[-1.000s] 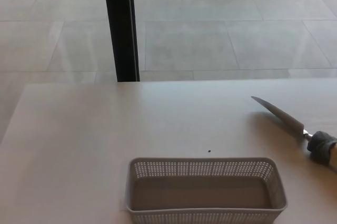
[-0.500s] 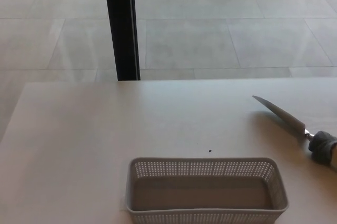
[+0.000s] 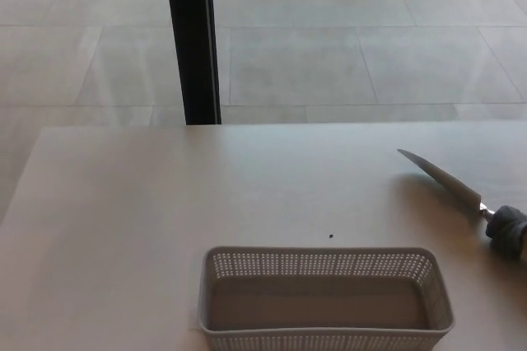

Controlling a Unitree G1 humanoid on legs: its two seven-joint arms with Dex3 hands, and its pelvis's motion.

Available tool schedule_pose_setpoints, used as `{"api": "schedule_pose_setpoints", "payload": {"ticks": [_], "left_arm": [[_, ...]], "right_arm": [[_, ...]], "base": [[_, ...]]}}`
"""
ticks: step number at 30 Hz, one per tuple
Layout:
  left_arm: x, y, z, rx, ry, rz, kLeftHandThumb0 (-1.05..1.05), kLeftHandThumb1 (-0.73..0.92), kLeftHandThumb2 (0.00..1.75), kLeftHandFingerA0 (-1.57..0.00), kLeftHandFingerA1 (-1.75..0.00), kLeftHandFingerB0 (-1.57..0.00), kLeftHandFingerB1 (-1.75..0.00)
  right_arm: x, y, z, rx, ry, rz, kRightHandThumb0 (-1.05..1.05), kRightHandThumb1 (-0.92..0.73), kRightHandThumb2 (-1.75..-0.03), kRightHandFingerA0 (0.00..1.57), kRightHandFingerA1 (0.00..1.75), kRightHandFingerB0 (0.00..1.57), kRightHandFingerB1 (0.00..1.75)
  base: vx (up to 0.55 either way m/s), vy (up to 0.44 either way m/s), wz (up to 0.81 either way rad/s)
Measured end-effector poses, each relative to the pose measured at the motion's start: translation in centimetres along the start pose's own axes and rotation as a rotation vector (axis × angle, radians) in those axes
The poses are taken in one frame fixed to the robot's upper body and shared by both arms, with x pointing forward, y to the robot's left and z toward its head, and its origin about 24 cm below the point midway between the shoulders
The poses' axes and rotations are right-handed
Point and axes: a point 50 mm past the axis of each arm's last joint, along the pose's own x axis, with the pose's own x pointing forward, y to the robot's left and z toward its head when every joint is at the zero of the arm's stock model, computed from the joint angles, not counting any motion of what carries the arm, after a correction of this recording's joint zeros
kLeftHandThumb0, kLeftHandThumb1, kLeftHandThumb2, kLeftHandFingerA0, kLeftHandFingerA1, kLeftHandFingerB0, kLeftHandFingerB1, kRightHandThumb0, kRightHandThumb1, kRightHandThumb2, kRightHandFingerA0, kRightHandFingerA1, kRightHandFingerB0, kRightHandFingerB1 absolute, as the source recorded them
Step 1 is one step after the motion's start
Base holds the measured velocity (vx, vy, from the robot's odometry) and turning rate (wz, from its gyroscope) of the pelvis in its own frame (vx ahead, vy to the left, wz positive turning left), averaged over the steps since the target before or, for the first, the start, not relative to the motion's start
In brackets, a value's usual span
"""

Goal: A garden tool is kept on the righthand side and a container is kept on the lefthand side on a desk infront of the robot. the robot uses its right hand to pick up the garden tool and makes a scooping motion inside the container

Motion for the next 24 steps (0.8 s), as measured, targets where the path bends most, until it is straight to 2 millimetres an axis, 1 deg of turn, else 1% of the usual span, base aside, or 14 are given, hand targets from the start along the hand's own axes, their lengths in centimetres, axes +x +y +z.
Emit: {"api": "schedule_pose_setpoints", "payload": {"ticks": [3, 4, 6, 8, 9, 12, 15, 16, 18, 19, 20, 21, 23, 24], "left_arm": [[0.0, 0.0, 0.0, -0.005, -0.002, 0.001, -0.5, 0.63, 0.59, -0.61, -0.62, -0.56, -0.44], [0.0, 0.0, 0.0, -0.006, -0.002, 0.001, -0.49, 0.63, 0.59, -0.63, -0.57, -0.56, -0.43], [0.0, 0.0, -0.1, -0.007, 0.002, 0.002, -0.49, 0.62, 0.59, -0.64, -0.57, -0.56, -0.43], [0.0, 0.1, -0.3, -0.011, 0.008, 0.003, -0.48, 0.62, 0.59, -0.65, -0.57, -0.57, -0.43], [0.0, 0.1, -0.3, -0.013, 0.009, 0.003, -0.48, 0.62, 0.59, -0.68, -0.6, -0.6, -0.43], [0.0, 0.1, -0.4, -0.02, 0.014, 0.004, -0.48, 0.62, 0.59, -0.66, -0.6, -0.6, -0.44], [-0.1, 0.1, -0.5, -0.023, 0.016, 0.005, -0.5, 0.62, 0.59, -0.6, -0.58, -0.56, -0.43], [-0.1, 0.1, -0.5, -0.023, 0.016, 0.005, -0.5, 0.62, 0.59, -0.62, -0.6, -0.56, -0.43], [-0.1, 0.1, -0.5, -0.022, 0.015, 0.005, -0.5, 0.62, 0.59, -0.64, -0.6, -0.58, -0.43], [-0.1, 0.1, -0.5, -0.022, 0.015, 0.005, -0.5, 0.62, 0.58, -0.66, -0.61, -0.6, -0.44], [-0.1, 0.1, -0.5, -0.022, 0.014, 0.005, -0.5, 0.62, 0.59, -0.66, -0.61, -0.59, -0.44], [-0.1, 0.1, -0.5, -0.023, 0.014, 0.005, -0.5, 0.62, 0.59, -0.65, -0.59, -0.58, -0.43], [-0.1, 0.1, -0.5, -0.024, 0.013, 0.005, -0.5, 0.62, 0.59, -0.69, -0.63, -0.6, -0.43], [-0.1, 0.1, -0.5, -0.024, 0.013, 0.005, -0.49, 0.62, 0.59, -0.67, -0.61, -0.58, -0.43]], "right_arm": [[0.2, 1.7, -1.0, -0.068, 0.053, 0.083, -0.94, -0.61, -0.97, 0.02, 0.12, 0.11, 0.09], [0.2, 2.2, -1.4, -0.092, 0.076, 0.111, -0.95, -0.61, -0.98, 0.01, 0.1, 0.1, 0.1], [0.1, 3.0, -2.3, -0.134, 0.119, 0.157, -0.98, -0.64, -1.0, 0.0, 0.05, 0.05, 0.06], [0.1, 3.9, -3.3, -0.175, 0.167, 0.204, -1.01, -0.67, -1.04, 0.0, 0.06, 0.06, 0.05], [0.1, 4.3, -3.8, -0.195, 0.19, 0.225, -1.01, -0.68, -1.05, 0.0, 0.07, 0.06, 0.05], [0.0, 5.1, -5.1, -0.248, 0.247, 0.276, -1.01, -0.68, -1.05, 0.0, 0.06, 0.07, 0.05], [-0.2, 5.7, -6.5, -0.313, 0.313, 0.323, -0.98, -0.66, -1.03, 0.0, 0.08, 0.11, 0.11], [-0.2, 5.8, -6.9, -0.332, 0.334, 0.333, -0.92, -0.62, -1.0, 0.01, 0.12, 0.12, 0.22], [-0.3, 6.0, -7.7, -0.366, 0.366, 0.351, -0.91, -0.63, -1.0, 0.01, 0.12, 0.11, 0.23], [-0.4, 6.1, -8.0, -0.385, 0.382, 0.361, -0.92, -0.64, -0.99, 0.0, 0.12, 0.06, 0.24], [-0.4, 6.3, -8.3, -0.404, 0.393, 0.371, -0.91, -0.64, -0.99, 0.0, 0.14, 0.05, 0.24], [-0.5, 6.4, -8.5, -0.421, 0.399, 0.382, -0.91, -0.63, -0.99, 0.0, 0.15, 0.11, 0.27], [-0.5, 6.7, -8.8, -0.461, 0.413, 0.4, -0.88, -0.62, -0.99, 0.01, 0.19, 0.11, 0.29], [-0.5, 6.8, -8.9, -0.48, 0.415, 0.407, -0.92, -0.64, -1.0, 0.0, 0.14, 0.06, 0.26]], "base": [[0.0, 0.0, 0.0], [0.0, 0.0, 0.0], [0.0, 0.0, 0.0], [0.0, 0.0, 0.0], [0.0, 0.0, 0.0], [0.0, 0.0, 0.0], [0.0, 0.0, 0.0], [0.0, 0.0, 0.0], [0.0, 0.0, 0.0], [0.0, 0.0, 0.0], [0.0, 0.0, 0.0], [0.0, 0.0, 0.0], [0.0, 0.0, 0.0], [0.0, 0.0, 0.0]]}}
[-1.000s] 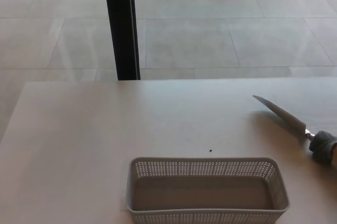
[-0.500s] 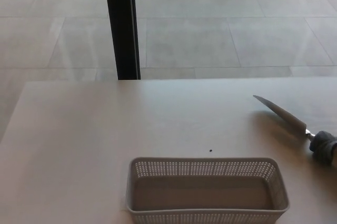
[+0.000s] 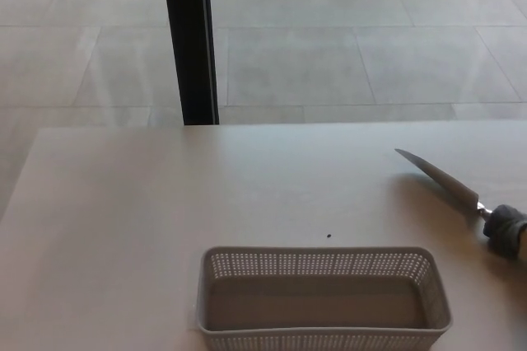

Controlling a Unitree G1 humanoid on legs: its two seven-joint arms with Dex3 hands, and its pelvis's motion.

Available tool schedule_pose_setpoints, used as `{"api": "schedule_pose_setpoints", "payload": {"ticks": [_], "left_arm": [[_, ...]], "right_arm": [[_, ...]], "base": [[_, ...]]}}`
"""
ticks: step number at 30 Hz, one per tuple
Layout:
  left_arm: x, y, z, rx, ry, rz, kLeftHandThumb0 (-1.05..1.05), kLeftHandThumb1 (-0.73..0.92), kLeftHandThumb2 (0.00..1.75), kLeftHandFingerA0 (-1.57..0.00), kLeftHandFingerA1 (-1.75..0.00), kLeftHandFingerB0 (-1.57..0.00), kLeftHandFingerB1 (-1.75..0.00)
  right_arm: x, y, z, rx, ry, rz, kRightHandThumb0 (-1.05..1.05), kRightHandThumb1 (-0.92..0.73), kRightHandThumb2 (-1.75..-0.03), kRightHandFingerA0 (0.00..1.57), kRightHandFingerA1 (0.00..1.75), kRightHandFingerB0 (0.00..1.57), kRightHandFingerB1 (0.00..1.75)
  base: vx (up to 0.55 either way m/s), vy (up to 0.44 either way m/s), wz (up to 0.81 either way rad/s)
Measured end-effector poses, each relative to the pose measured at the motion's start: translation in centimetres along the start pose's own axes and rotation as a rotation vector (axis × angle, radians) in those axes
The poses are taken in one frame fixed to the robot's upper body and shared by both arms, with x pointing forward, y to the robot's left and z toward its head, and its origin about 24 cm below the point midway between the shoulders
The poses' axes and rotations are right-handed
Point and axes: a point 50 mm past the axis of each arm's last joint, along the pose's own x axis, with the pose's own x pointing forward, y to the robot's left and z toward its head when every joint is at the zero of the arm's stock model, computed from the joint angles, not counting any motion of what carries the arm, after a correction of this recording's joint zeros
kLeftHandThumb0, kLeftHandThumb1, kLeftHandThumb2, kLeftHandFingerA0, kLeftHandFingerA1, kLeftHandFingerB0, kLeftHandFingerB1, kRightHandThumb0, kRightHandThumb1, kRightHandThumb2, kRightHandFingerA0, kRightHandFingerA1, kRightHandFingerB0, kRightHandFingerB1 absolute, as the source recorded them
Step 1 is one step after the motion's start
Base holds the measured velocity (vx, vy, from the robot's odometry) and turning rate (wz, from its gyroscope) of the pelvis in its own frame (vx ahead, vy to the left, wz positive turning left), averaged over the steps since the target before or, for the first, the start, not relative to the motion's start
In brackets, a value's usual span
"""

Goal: A garden tool is kept on the righthand side and a container is kept on the lefthand side on a desk infront of the robot. the robot uses its right hand to pick up the garden tool and makes a scooping motion inside the container

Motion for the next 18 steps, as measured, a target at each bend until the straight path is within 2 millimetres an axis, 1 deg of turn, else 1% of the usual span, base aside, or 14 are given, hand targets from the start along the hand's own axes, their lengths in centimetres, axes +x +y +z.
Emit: {"api": "schedule_pose_setpoints", "payload": {"ticks": [1, 3, 5, 6, 7, 8, 11, 12, 13, 14, 15, 16, 17, 18], "left_arm": [[0.0, 0.0, 0.0, -0.002, 0.0, 0.0, -0.48, 0.62, 0.58, -0.68, -0.64, -0.59, -0.44], [0.0, 0.0, 0.0, -0.006, -0.003, 0.001, -0.49, 0.63, 0.59, -0.7, -0.62, -0.6, -0.43], [0.0, 0.0, 0.0, -0.008, -0.004, 0.0, -0.49, 0.62, 0.59, -0.7, -0.62, -0.61, -0.44], [0.0, 0.0, 0.0, -0.011, -0.004, 0.0, -0.5, 0.61, 0.58, -0.69, -0.64, -0.6, -0.44], [0.0, 0.0, 0.0, -0.012, -0.004, 0.0, -0.5, 0.61, 0.58, -0.69, -0.64, -0.6, -0.44], [0.0, 0.1, 0.0, -0.017, -0.004, 0.0, -0.5, 0.61, 0.58, -0.66, -0.63, -0.61, -0.44], [0.0, 0.1, -0.1, -0.022, -0.005, -0.001, -0.51, 0.6, 0.58, -0.68, -0.66, -0.63, -0.46], [0.0, 0.1, -0.1, -0.023, -0.005, -0.002, -0.51, 0.62, 0.59, -0.65, -0.65, -0.61, -0.45], [-0.1, 0.1, -0.1, -0.023, -0.006, -0.003, -0.51, 0.62, 0.59, -0.65, -0.65, -0.61, -0.45], [-0.1, 0.1, -0.1, -0.02, -0.008, -0.005, -0.51, 0.62, 0.58, -0.67, -0.67, -0.62, -0.45], [-0.1, 0.1, -0.1, -0.017, -0.01, -0.007, -0.5, 0.63, 0.58, -0.64, -0.63, -0.61, -0.44], [-0.1, 0.1, 0.0, -0.013, -0.013, -0.01, -0.51, 0.62, 0.59, -0.64, -0.66, -0.61, -0.45], [0.0, 0.0, 0.0, -0.01, -0.015, -0.012, -0.51, 0.63, 0.59, -0.63, -0.63, -0.58, -0.43], [0.0, 0.0, 0.0, -0.007, -0.016, -0.014, -0.49, 0.61, 0.58, -0.64, -0.64, -0.61, -0.45]], "right_arm": [[0.1, 0.1, 0.0, -0.02, 0.006, 0.004, -0.92, -0.64, -1.01, 0.01, 0.13, 0.06, 0.27], [0.4, 0.5, 0.0, -0.051, 0.018, 0.013, -0.93, -0.63, -0.98, 0.0, 0.13, 0.1, 0.27], [0.7, 0.9, -0.1, -0.08, 0.031, 0.021, -0.88, -0.6, -0.95, 0.0, 0.16, 0.11, 0.29], [0.8, 0.9, 0.0, -0.097, 0.034, 0.018, -0.8, -0.55, -0.9, 0.0, 0.2, 0.13, 0.32], [0.9, 0.9, 0.0, -0.108, 0.036, 0.016, -0.8, -0.55, -0.9, 0.0, 0.2, 0.13, 0.32], [1.0, 1.0, 0.1, -0.125, 0.039, 0.013, -0.63, -0.66, -0.65, 0.02, 0.27, 0.15, 0.26], [1.3, 1.3, 0.2, -0.154, 0.041, 0.006, -0.6, -0.63, -0.61, 0.05, 0.31, 0.16, 0.29], [1.4, 1.5, 0.3, -0.173, 0.04, -0.002, -0.57, -0.63, -0.6, 0.15, 0.41, 0.19, 0.3], [1.5, 1.6, 0.4, -0.19, 0.04, -0.008, -0.57, -0.63, -0.6, 0.15, 0.41, 0.19, 0.3], [1.6, 1.7, 0.5, -0.208, 0.04, -0.015, -0.54, -0.64, -0.59, 0.32, 0.56, 0.2, 0.29], [1.6, 1.9, 0.6, -0.219, 0.04, -0.02, -0.52, -0.63, -0.59, 0.49, 0.7, 0.21, 0.28], [1.7, 2.0, 0.6, -0.233, 0.042, -0.03, -0.49, -0.61, -0.59, 0.64, 0.74, 0.24, 0.29], [1.8, 2.2, 0.5, -0.234, 0.043, -0.038, -0.45, -0.63, -0.6, 0.76, 0.85, 0.28, 0.3], [1.8, 2.2, 0.5, -0.232, 0.04, -0.051, -0.42, -0.67, -0.61, 0.78, 0.9, 0.29, 0.32]], "base": [[0.0, 0.0, 0.0], [0.0, 0.0, 0.0], [0.0, 0.0, 0.0], [0.0, 0.0, 0.0], [0.0, 0.0, 0.0], [0.0, 0.0, 0.0], [0.0, 0.0, 0.0], [0.0, 0.0, 0.0], [0.0, 0.0, 0.0], [0.0, 0.0, 0.0], [0.0, 0.0, 0.0], [0.0, 0.0, 0.0], [0.0, 0.0, 0.0], [0.0, 0.0, 0.0]]}}
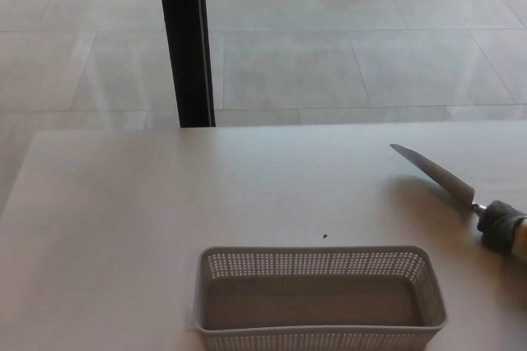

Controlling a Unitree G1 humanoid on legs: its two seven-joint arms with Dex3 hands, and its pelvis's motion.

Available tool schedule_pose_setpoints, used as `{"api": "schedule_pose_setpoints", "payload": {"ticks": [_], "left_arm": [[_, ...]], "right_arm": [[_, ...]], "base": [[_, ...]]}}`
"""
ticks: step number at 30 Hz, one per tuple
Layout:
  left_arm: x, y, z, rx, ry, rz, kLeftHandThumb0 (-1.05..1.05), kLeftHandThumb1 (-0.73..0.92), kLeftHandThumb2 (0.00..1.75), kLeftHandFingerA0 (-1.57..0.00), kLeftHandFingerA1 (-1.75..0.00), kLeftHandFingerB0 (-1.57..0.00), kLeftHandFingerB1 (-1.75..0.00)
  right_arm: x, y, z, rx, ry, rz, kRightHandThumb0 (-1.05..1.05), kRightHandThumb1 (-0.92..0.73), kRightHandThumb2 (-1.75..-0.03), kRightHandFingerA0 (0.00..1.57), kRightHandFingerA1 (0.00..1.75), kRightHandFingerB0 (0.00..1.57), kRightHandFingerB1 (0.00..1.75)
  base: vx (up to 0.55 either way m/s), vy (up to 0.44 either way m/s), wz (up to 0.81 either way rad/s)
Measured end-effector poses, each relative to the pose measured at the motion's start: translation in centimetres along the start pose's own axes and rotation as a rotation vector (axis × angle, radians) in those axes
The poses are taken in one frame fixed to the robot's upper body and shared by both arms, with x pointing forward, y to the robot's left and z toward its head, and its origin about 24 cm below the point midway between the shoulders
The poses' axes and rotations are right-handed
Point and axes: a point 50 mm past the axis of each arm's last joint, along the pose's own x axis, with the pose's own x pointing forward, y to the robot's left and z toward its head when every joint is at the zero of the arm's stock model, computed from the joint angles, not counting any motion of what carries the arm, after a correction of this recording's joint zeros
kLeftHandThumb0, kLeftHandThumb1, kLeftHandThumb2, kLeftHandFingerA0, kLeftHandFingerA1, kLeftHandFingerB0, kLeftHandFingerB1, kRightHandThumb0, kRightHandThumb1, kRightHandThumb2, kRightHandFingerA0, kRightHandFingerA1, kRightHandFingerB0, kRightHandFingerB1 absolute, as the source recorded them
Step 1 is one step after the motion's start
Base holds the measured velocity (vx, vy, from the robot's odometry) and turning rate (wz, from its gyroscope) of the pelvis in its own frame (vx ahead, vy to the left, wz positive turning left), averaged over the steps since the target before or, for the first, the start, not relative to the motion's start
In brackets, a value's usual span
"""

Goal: A garden tool is kept on the righthand side and a container is kept on the lefthand side on a desk infront of the robot. the robot uses its right hand to pick up the garden tool and makes a scooping motion inside the container

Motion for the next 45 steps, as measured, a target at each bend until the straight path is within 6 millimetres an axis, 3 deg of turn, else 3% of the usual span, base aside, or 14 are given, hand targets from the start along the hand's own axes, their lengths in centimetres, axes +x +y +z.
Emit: {"api": "schedule_pose_setpoints", "payload": {"ticks": [5, 7, 8, 11, 14, 15, 16, 21, 26, 29, 34, 35, 36, 45], "left_arm": [[0.0, 0.0, 0.1, 0.003, -0.006, -0.002, -0.52, 0.61, 0.59, -0.58, -0.64, -0.6, -0.44], [0.0, -0.1, 0.1, 0.008, -0.01, -0.003, -0.5, 0.62, 0.59, -0.61, -0.6, -0.59, -0.43], [0.0, -0.1, 0.1, 0.009, -0.012, -0.003, -0.51, 0.62, 0.59, -0.63, -0.61, -0.61, -0.44], [0.0, -0.1, 0.2, 0.005, -0.011, -0.003, -0.52, 0.64, 0.6, -0.6, -0.59, -0.57, -0.42], [0.0, -0.1, 0.3, 0.007, -0.012, -0.004, -0.51, 0.63, 0.59, -0.61, -0.61, -0.58, -0.44], [0.1, -0.1, 0.3, 0.007, -0.013, -0.004, -0.51, 0.62, 0.59, -0.61, -0.63, -0.6, -0.44], [0.1, -0.1, 0.3, 0.007, -0.014, -0.004, -0.51, 0.63, 0.59, -0.59, -0.64, -0.59, -0.45], [0.1, -0.2, 0.3, 0.014, -0.015, -0.007, -0.53, 0.64, 0.6, -0.59, -0.59, -0.57, -0.43], [0.0, -0.2, 0.3, 0.017, -0.013, -0.009, -0.51, 0.61, 0.58, -0.63, -0.66, -0.61, -0.45], [0.0, -0.2, 0.2, 0.019, -0.01, -0.009, -0.51, 0.63, 0.59, -0.59, -0.61, -0.57, -0.43], [0.0, -0.1, 0.2, 0.025, -0.012, -0.01, -0.5, 0.63, 0.58, -0.62, -0.65, -0.6, -0.44], [0.0, -0.1, 0.2, 0.026, -0.012, -0.01, -0.51, 0.64, 0.6, -0.63, -0.62, -0.59, -0.44], [0.0, 0.0, 0.2, 0.028, -0.012, -0.009, -0.51, 0.63, 0.59, -0.6, -0.64, -0.6, -0.44], [0.0, 0.0, 0.1, 0.027, -0.008, -0.008, -0.51, 0.61, 0.59, -0.65, -0.71, -0.62, -0.45]], "right_arm": [[0.2, 0.5, -0.4, -0.005, 0.0, -0.056, -0.27, -0.64, -0.62, 0.83, 1.22, 0.91, 0.63], [0.2, 0.7, -0.5, -0.017, -0.006, -0.084, -0.27, -0.66, -0.66, 0.77, 1.56, 0.71, 1.37], [0.2, 0.8, -0.6, -0.025, -0.013, -0.103, -0.25, -0.65, -0.66, 0.77, 1.51, 0.73, 0.84], [0.1, 1.3, -0.8, -0.041, -0.029, -0.144, -0.24, -0.73, -0.69, 0.72, 1.57, 0.65, 1.2], [0.0, 1.6, -1.0, -0.044, -0.041, -0.169, -0.26, -0.7, -0.69, 0.77, 1.42, 0.74, 0.62], [0.0, 1.6, -1.1, -0.043, -0.044, -0.173, -0.26, -0.69, -0.69, 0.78, 1.38, 0.77, 0.64], [0.0, 1.7, -1.2, -0.042, -0.046, -0.177, -0.25, -0.73, -0.69, 0.69, 1.65, 0.6, 1.55], [-0.2, 1.9, -1.4, -0.047, -0.06, -0.211, -0.3, -0.73, -0.65, 0.73, 1.63, 0.7, 1.13], [-0.8, 2.4, -2.0, 0.007, -0.074, -0.271, -0.26, -0.7, -0.87, 0.79, 1.75, 0.66, 1.63], [-1.2, 2.4, -2.5, 0.054, -0.076, -0.32, -0.31, -0.67, -0.67, 0.92, 1.63, 0.7, 0.71], [-1.9, 2.7, -3.5, 0.145, -0.059, -0.383, -0.24, -0.7, -0.7, 0.84, 1.69, 0.7, 1.44], [-2.0, 2.7, -3.6, 0.154, -0.058, -0.389, -0.33, -0.57, -1.01, 1.13, 1.3, 0.81, 1.02], [-2.2, 2.8, -3.8, 0.167, -0.058, -0.399, -0.23, -0.7, -0.7, 0.82, 1.73, 0.7, 1.39], [-2.7, 0.4, -3.1, 0.24, -0.142, -0.515, -0.14, -0.59, -1.0, 0.83, 1.75, 0.68, 1.55]], "base": [[0.0, 0.0, 0.0], [0.0, 0.0, 0.0], [0.0, 0.0, 0.0], [0.0, 0.0, 0.0], [0.0, 0.0, 0.0], [0.0, 0.0, 0.0], [0.0, 0.0, 0.0], [0.0, 0.0, 0.0], [0.0, 0.0, 0.0], [0.0, 0.0, 0.0], [0.0, 0.0, 0.0], [0.0, 0.0, 0.0], [0.0, 0.0, 0.0], [0.0, 0.0, 0.0]]}}
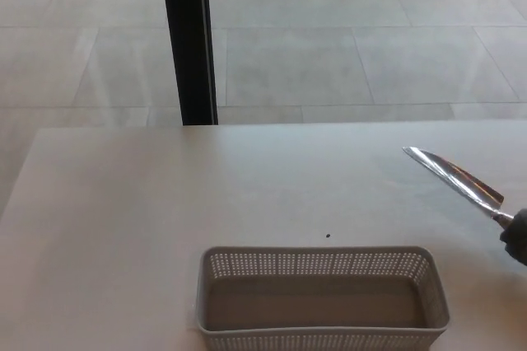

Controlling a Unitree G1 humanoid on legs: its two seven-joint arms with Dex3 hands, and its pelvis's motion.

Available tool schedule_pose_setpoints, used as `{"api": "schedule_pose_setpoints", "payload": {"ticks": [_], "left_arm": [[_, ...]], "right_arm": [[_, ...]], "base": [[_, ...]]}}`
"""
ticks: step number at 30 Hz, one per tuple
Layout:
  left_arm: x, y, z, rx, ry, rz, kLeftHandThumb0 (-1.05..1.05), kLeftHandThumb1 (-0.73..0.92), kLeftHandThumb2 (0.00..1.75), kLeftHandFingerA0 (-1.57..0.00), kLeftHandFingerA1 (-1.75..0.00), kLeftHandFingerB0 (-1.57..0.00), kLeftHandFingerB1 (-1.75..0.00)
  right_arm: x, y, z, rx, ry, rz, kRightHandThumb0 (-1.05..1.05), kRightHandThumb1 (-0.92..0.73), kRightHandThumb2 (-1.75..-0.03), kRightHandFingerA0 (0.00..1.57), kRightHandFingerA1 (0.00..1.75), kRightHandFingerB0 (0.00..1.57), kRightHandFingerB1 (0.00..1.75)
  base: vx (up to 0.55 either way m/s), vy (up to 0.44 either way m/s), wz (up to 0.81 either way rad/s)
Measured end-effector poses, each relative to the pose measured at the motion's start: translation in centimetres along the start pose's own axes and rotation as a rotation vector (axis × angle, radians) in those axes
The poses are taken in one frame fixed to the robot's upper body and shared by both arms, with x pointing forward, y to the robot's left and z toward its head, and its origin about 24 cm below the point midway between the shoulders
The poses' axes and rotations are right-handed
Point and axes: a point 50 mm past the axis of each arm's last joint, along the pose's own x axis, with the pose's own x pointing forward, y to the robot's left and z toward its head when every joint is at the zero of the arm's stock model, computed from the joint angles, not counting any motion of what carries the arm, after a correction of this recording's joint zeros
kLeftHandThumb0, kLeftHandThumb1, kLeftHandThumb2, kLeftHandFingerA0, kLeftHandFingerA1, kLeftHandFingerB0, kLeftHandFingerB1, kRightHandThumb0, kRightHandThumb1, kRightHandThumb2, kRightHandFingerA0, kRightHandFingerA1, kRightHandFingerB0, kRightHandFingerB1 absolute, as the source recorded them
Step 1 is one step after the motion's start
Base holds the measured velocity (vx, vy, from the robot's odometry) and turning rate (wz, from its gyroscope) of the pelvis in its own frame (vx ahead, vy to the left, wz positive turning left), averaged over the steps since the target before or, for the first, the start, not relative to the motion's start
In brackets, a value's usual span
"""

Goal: A garden tool is kept on the righthand side and a container is kept on the lefthand side on a desk infront of the robot. the robot uses its right hand to pick up the garden tool and makes a scooping motion inside the container

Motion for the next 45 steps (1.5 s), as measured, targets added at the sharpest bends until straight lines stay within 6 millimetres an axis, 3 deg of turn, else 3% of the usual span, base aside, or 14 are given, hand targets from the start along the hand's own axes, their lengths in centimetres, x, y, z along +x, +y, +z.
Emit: {"api": "schedule_pose_setpoints", "payload": {"ticks": [8, 9, 13, 14, 17, 23, 24, 27, 29, 31, 34, 36, 40, 45], "left_arm": [[0.0, 0.1, -0.1, -0.006, 0.004, 0.002, -0.52, 0.62, 0.59, -0.61, -0.64, -0.59, -0.44], [0.0, 0.1, -0.1, -0.005, 0.004, 0.003, -0.52, 0.62, 0.59, -0.57, -0.62, -0.59, -0.44], [0.0, 0.3, 0.1, 0.002, -0.001, 0.006, -0.54, 0.62, 0.58, -0.61, -0.68, -0.59, -0.45], [0.0, 0.3, 0.1, 0.003, -0.001, 0.007, -0.53, 0.62, 0.59, -0.61, -0.64, -0.58, -0.43], [0.0, 0.3, 0.1, 0.009, -0.002, 0.006, -0.55, 0.61, 0.59, -0.52, -0.65, -0.56, -0.44], [0.0, 0.4, 0.3, 0.01, -0.011, 0.004, -0.54, 0.61, 0.59, -0.59, -0.67, -0.59, -0.45], [0.0, 0.4, 0.3, 0.01, -0.01, 0.003, -0.53, 0.61, 0.58, -0.56, -0.61, -0.58, -0.43], [0.0, 0.3, 0.3, 0.011, -0.009, 0.002, -0.52, 0.62, 0.58, -0.64, -0.65, -0.61, -0.44], [0.0, 0.3, 0.3, 0.01, -0.008, 0.002, -0.51, 0.62, 0.59, -0.7, -0.76, -0.62, -0.45], [0.0, 0.3, 0.3, 0.008, -0.008, 0.002, -0.52, 0.62, 0.59, -0.73, -0.88, -0.6, -0.46], [0.0, 0.3, 0.3, 0.008, -0.011, 0.001, -0.52, 0.64, 0.59, -0.61, -0.65, -0.55, -0.44], [0.0, 0.3, 0.4, 0.01, -0.013, 0.001, -0.52, 0.63, 0.59, -0.61, -0.66, -0.61, -0.45], [0.0, 0.4, 0.5, 0.008, -0.015, 0.002, -0.51, 0.63, 0.59, -0.66, -0.68, -0.6, -0.44], [0.1, 0.8, 1.2, 0.019, -0.028, 0.012, -0.52, 0.63, 0.59, -0.66, -0.68, -0.61, -0.44]], "right_arm": [[1.7, -5.5, 2.5, 0.027, -0.192, -0.146, -0.1, -0.53, -1.06, 0.84, 1.75, 0.68, 1.62], [1.7, -6.2, 2.8, 0.013, -0.221, -0.156, -0.16, -0.47, -1.09, 1.17, 1.4, 0.96, 1.28], [1.7, -8.6, 3.7, -0.061, -0.33, -0.184, -0.14, -0.48, -1.07, 1.18, 1.39, 0.96, 1.27], [1.7, -8.8, 3.7, -0.074, -0.344, -0.183, -0.06, -0.49, -1.0, 0.82, 1.75, 0.68, 1.63], [1.3, -9.7, 3.8, -0.154, -0.408, -0.168, -0.08, -0.47, -0.88, 0.83, 1.75, 0.67, 1.63], [0.6, -10.4, 3.9, -0.313, -0.513, -0.083, -0.17, -0.58, -0.69, 0.83, 1.69, 0.74, 1.47], [0.4, -10.3, 3.8, -0.329, -0.523, -0.069, -0.17, -0.52, -0.74, 0.99, 1.61, 0.72, 1.3], [-0.1, -9.6, 3.6, -0.383, -0.554, -0.012, -0.19, -0.5, -0.7, 0.89, 1.6, 0.79, 1.37], [-0.3, -9.2, 3.4, -0.413, -0.573, 0.016, -0.27, -0.54, -0.58, 0.97, 1.56, 0.95, 0.74], [-0.5, -9.1, 3.4, -0.444, -0.593, 0.03, -0.27, -0.56, -0.62, 0.93, 1.64, 0.93, 0.84], [-0.7, -9.1, 3.3, -0.489, -0.622, 0.048, -0.26, -0.59, -0.59, 0.87, 1.73, 0.86, 1.06], [-0.6, -9.4, 3.4, -0.517, -0.643, 0.041, -0.29, -0.56, -0.6, 0.88, 1.65, 0.96, 0.84], [-0.2, -10.2, 4.0, -0.567, -0.685, 0.008, -0.26, -0.56, -0.61, 0.91, 1.61, 0.95, 0.91], [0.1, -11.0, 4.5, -0.623, -0.746, -0.033, -0.31, -0.54, -0.57, 0.93, 1.59, 1.01, 0.78]], "base": [[0.0, 0.0, 0.0], [0.0, 0.0, 0.0], [0.0, 0.0, 0.0], [0.0, 0.0, 0.0], [0.0, 0.0, 0.0], [0.0, 0.0, 0.0], [0.0, 0.0, 0.0], [0.0, 0.0, 0.0], [0.0, 0.0, 0.0], [0.0, 0.0, 0.0], [0.0, 0.0, 0.0], [0.0, 0.0, 0.0], [0.0, 0.0, 0.0], [0.0, 0.0, 0.0]]}}
